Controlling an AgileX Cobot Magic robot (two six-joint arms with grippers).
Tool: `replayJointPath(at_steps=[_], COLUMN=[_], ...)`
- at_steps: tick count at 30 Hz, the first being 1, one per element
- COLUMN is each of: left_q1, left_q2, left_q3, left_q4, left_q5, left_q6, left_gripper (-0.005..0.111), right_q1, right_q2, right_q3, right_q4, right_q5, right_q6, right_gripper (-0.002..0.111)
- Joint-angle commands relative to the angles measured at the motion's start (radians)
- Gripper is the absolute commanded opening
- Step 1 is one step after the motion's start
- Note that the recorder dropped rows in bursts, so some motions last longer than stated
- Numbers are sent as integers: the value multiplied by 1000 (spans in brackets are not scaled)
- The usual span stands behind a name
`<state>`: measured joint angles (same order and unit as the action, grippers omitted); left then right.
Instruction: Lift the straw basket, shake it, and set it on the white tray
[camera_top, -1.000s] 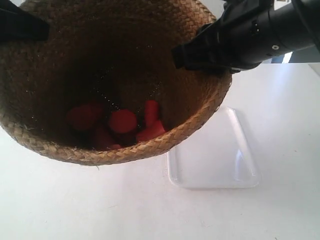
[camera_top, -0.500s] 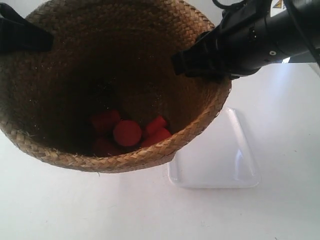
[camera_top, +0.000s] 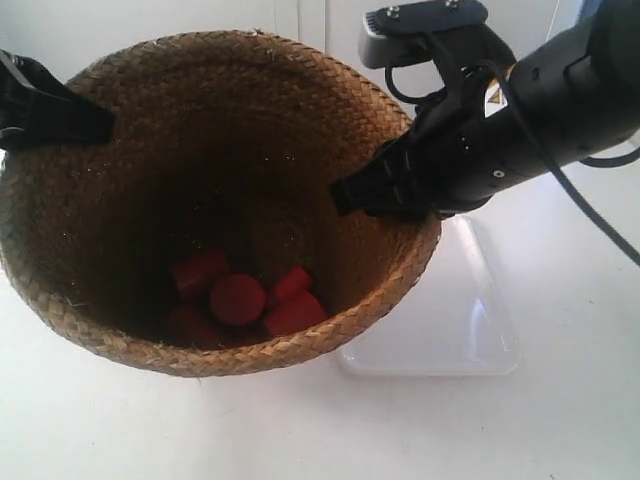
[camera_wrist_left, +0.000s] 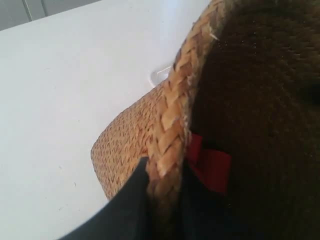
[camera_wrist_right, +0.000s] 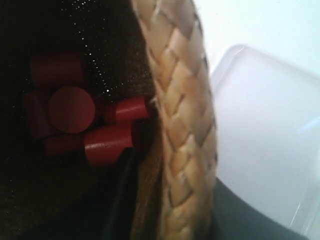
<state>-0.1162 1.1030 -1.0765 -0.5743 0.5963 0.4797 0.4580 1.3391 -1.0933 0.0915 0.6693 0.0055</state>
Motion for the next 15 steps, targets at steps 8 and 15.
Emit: replayJointPath(at_steps=[8,15], left_q1=[-18,-24], left_q2=[-103,-49], left_q3=[-222,-20], left_q4=[-74,-59], left_q5=[92,-65], left_q6=[49,21], left_gripper=[0,0], right_q1=[11,0], right_q2=[-242,-125], right_q3=[-159,12], right_q4=[59,43], right_q5=[-1,-97], right_q6=[-83,-46], right_gripper=[0,0])
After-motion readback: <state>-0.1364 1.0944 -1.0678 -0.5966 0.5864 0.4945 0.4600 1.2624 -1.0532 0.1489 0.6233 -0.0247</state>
